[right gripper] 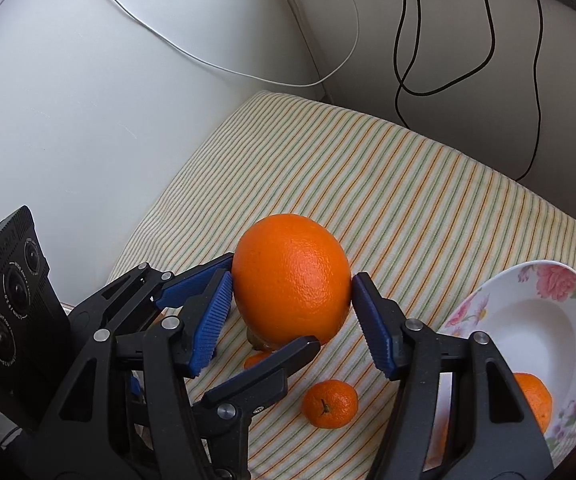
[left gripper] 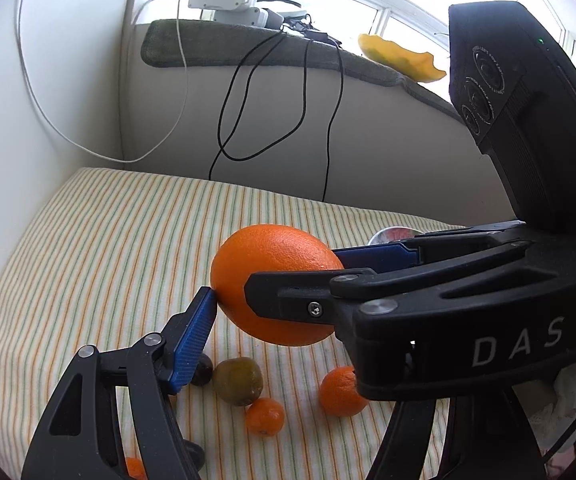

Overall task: Organize fruits
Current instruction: 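Carry the second orange in the right gripper over the bowl beside the first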

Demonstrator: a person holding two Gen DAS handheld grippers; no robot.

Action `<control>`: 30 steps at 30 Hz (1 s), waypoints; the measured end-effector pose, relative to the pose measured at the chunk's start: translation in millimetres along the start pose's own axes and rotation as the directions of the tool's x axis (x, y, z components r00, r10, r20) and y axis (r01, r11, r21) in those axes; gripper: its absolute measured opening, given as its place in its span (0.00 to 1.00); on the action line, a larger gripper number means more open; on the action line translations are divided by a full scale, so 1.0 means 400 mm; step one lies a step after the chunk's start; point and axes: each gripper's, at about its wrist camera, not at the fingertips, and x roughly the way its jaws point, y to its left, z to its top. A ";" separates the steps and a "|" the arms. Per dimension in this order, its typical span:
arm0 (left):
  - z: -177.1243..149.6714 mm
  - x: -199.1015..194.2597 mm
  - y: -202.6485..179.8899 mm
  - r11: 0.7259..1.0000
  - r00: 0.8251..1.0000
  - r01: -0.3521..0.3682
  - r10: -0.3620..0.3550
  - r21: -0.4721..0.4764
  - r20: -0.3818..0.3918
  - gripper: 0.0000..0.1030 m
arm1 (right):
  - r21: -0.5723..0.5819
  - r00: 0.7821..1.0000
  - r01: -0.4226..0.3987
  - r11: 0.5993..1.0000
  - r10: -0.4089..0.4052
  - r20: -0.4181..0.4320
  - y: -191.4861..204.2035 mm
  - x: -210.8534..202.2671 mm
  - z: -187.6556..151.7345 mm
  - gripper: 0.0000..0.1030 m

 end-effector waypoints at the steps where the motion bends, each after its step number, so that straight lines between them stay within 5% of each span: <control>1: 0.003 -0.001 -0.011 1.000 1.000 0.004 -0.004 0.005 0.003 0.66 | 0.001 1.000 0.005 1.000 -0.005 0.005 -0.004 -0.013 -0.003 0.63; 30: 0.074 0.119 -0.319 0.983 0.990 0.143 -0.139 0.118 -0.036 0.66 | 0.133 0.988 0.110 0.985 -0.123 0.094 -0.258 -0.260 -0.103 0.63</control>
